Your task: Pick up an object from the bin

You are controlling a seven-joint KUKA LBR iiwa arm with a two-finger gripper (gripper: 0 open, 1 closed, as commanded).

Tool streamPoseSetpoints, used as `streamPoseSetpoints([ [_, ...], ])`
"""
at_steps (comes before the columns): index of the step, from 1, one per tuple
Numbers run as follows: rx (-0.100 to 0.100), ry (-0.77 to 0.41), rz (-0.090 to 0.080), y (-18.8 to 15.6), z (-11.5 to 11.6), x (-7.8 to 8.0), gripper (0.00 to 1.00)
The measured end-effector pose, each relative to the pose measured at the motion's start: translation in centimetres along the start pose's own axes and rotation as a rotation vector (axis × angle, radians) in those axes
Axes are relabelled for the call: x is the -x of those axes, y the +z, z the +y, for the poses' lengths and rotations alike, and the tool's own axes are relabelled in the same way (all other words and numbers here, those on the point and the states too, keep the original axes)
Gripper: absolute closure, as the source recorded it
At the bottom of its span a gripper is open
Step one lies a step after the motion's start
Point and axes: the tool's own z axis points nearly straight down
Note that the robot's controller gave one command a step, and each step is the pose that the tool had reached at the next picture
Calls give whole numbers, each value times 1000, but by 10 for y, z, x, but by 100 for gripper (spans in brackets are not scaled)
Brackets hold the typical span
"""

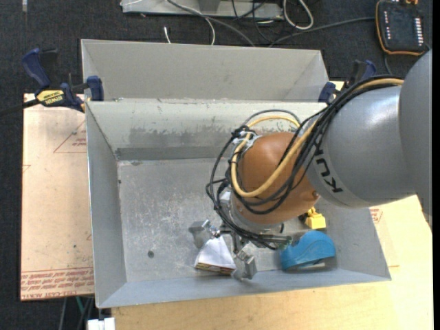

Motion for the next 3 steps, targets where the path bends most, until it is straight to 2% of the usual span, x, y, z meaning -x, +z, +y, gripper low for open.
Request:
streamPoseSetpoints([
  [1, -5, -491, -6, 31, 16, 19, 0],
  [2, -7, -347, -12, 28, -1, 2, 100],
  [3, -7, -347, -12, 28, -1, 2, 100],
])
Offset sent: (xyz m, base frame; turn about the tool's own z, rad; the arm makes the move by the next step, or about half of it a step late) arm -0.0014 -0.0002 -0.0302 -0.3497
